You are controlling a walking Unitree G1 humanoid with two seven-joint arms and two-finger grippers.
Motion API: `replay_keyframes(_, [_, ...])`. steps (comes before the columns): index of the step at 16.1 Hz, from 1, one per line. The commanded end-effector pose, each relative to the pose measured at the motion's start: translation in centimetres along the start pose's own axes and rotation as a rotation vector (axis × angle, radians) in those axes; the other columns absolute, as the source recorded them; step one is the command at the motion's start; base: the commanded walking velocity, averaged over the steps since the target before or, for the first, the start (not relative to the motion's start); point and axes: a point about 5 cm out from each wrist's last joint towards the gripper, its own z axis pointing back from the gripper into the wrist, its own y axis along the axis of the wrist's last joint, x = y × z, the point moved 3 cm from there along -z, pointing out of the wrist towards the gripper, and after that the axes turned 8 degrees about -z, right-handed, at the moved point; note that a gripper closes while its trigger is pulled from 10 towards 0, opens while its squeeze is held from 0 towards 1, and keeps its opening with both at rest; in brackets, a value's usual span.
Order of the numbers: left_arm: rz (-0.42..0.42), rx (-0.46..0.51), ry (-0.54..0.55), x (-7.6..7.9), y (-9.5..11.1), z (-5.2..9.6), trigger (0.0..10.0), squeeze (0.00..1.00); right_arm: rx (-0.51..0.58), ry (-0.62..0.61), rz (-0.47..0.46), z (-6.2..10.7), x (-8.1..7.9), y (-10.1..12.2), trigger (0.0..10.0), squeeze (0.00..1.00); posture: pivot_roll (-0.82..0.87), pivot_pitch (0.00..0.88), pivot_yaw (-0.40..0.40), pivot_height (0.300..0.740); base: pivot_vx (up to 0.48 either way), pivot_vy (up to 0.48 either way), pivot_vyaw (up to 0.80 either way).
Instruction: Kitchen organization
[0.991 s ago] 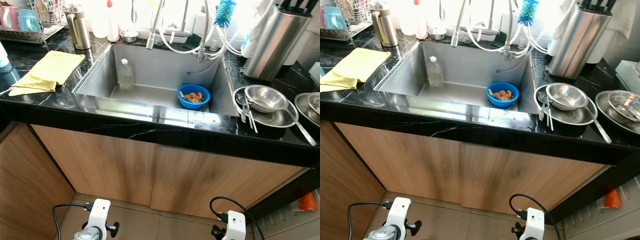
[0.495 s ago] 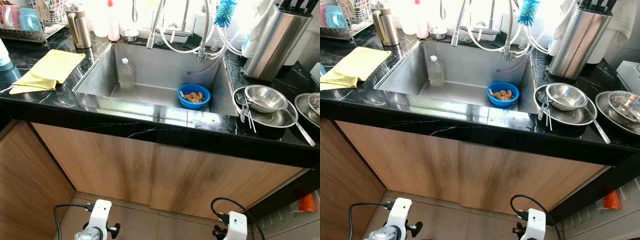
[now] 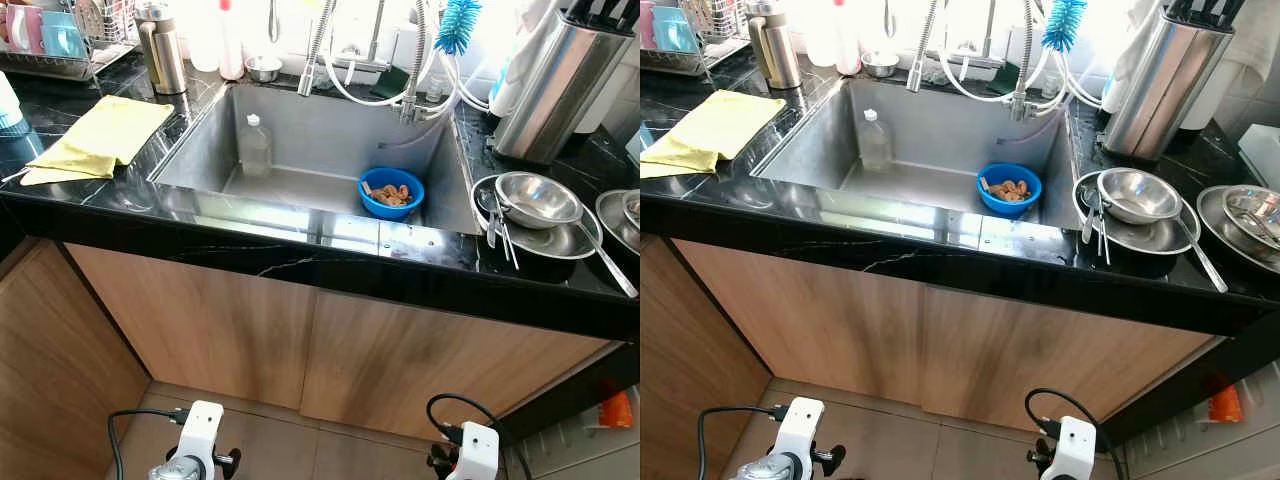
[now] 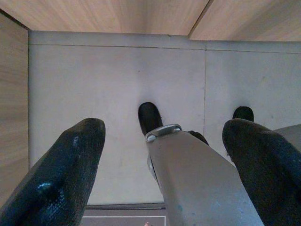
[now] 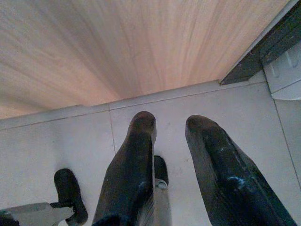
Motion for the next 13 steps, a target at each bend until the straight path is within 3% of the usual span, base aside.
replay_keyframes(1, [-0.026, -0.023, -0.016, 0.3, -0.4, 0.0, 10.0, 0.0, 0.035, -0.034, -0.033, 0.1, 0.6, 0.4, 10.0, 0.0, 0.19, 0.077, -0.108, 0.736, 0.0, 0.0, 0.0])
replay_keyframes(8, [-0.038, -0.024, -0.018, 0.3, -0.3, 0.0, 10.0, 0.0, 0.123, -0.048, -0.041, 0.2, 0.6, 1.4, 10.0, 0.0, 0.17, 0.097, -0.107, 0.736, 0.0, 0.0, 0.0])
replay_keyframes(11, [-0.046, -0.022, -0.021, 0.3, -0.2, 0.0, 10.0, 0.0, 0.161, -0.037, -0.003, 0.2, 0.5, 2.0, 10.0, 0.0, 0.16, 0.11, -0.107, 0.736, 0.0, 0.0, 0.0])
replay_keyframes(13, [-0.047, -0.023, -0.02, 0.3, -0.2, 0.0, 10.0, 0.0, 0.203, -0.073, -0.048, 0.4, 0.8, 2.2, 10.0, 0.0, 0.16, 0.113, -0.106, 0.736, 0.0, 0.0, 0.0])
